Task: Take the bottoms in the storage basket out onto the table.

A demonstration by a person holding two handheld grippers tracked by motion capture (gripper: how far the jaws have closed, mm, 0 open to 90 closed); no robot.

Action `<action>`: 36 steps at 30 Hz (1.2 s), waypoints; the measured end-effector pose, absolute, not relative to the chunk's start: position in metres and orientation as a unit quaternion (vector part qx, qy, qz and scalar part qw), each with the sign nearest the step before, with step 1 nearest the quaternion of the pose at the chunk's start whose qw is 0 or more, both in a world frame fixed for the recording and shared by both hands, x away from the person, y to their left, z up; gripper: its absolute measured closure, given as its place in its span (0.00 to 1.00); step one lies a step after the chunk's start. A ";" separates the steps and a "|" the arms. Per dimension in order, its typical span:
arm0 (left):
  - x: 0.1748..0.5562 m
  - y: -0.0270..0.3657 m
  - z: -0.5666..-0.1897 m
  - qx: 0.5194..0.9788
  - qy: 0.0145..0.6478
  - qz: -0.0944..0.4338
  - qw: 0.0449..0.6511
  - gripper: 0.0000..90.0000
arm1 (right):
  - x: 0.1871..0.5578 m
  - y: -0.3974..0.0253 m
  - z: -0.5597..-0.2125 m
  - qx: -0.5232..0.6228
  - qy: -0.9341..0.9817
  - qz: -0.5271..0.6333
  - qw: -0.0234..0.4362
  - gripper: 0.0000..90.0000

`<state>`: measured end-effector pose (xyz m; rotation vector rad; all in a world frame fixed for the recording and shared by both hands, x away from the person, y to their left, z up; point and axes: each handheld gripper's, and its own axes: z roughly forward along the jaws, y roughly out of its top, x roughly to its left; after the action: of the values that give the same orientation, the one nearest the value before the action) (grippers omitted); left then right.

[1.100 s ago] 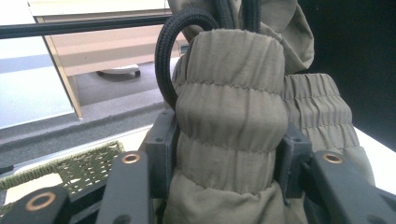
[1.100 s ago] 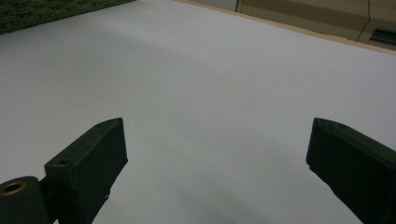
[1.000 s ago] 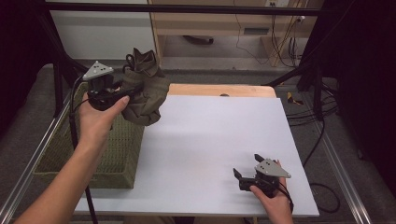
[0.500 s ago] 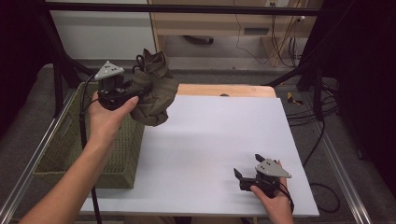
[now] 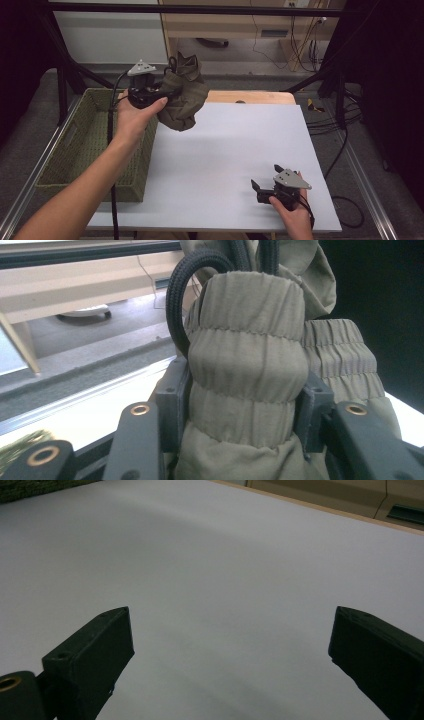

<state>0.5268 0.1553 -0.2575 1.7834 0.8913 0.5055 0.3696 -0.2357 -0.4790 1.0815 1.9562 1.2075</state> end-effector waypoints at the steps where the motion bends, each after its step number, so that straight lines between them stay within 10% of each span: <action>1: 0.531 0.152 -0.258 0.744 0.370 0.206 0.516 0.57 | 0.370 -0.237 -0.479 0.410 0.733 0.454 0.298 0.05; 36: 0.564 0.091 -0.286 0.779 0.349 0.179 0.489 0.57 | 0.379 -0.236 -0.483 0.421 0.732 0.439 0.307 0.05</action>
<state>0.5644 0.0909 -0.2856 1.8935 0.8493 0.4358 0.3790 -0.2355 -0.4827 1.1129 1.9376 1.1605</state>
